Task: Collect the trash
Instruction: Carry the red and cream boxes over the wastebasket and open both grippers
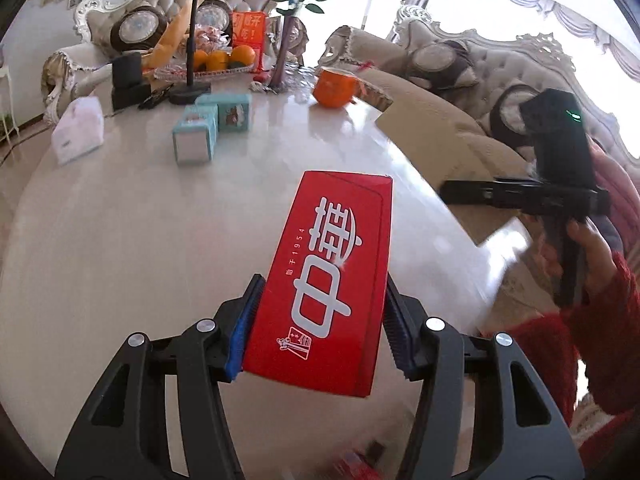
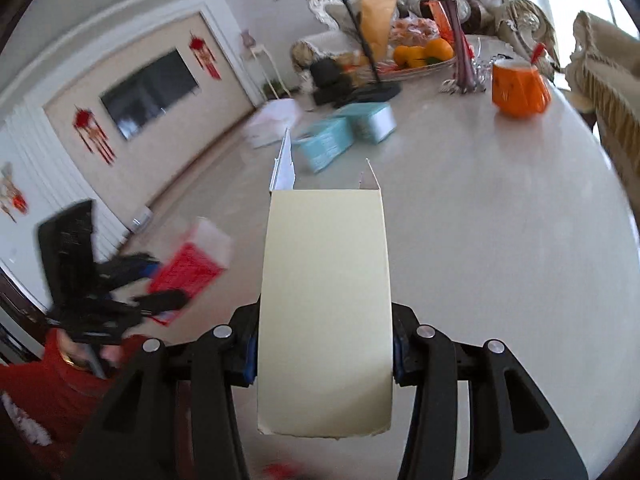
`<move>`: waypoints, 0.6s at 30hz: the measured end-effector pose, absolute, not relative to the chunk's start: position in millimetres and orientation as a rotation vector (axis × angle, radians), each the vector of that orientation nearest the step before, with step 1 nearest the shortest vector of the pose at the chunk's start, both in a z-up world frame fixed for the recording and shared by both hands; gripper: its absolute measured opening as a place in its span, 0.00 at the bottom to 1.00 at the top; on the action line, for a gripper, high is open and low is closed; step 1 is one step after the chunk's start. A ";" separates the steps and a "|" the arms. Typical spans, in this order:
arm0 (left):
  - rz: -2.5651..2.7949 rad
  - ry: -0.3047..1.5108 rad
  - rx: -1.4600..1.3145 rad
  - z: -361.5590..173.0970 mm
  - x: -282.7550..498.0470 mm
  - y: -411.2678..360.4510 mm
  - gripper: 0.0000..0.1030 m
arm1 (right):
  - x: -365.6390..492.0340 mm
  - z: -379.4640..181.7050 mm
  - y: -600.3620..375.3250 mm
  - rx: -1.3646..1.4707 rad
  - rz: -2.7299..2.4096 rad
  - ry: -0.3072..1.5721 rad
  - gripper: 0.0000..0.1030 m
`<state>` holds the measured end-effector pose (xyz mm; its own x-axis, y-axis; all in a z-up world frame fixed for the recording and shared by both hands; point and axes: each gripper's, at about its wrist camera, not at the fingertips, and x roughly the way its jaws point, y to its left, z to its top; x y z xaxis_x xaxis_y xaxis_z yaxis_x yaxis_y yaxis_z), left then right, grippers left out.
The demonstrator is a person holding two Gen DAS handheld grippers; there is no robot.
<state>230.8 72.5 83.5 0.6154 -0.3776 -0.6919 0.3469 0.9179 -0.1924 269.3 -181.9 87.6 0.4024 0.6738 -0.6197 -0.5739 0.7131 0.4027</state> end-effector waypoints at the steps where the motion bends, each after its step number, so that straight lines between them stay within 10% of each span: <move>1: -0.417 0.808 -0.040 80.6 210.0 70.0 0.53 | 252.3 86.1 -182.2 0.149 0.797 0.840 0.43; 18: -0.224 1.050 -0.063 -81.0 71.4 28.5 0.54 | 110.4 -78.7 -133.8 0.137 0.587 1.096 0.43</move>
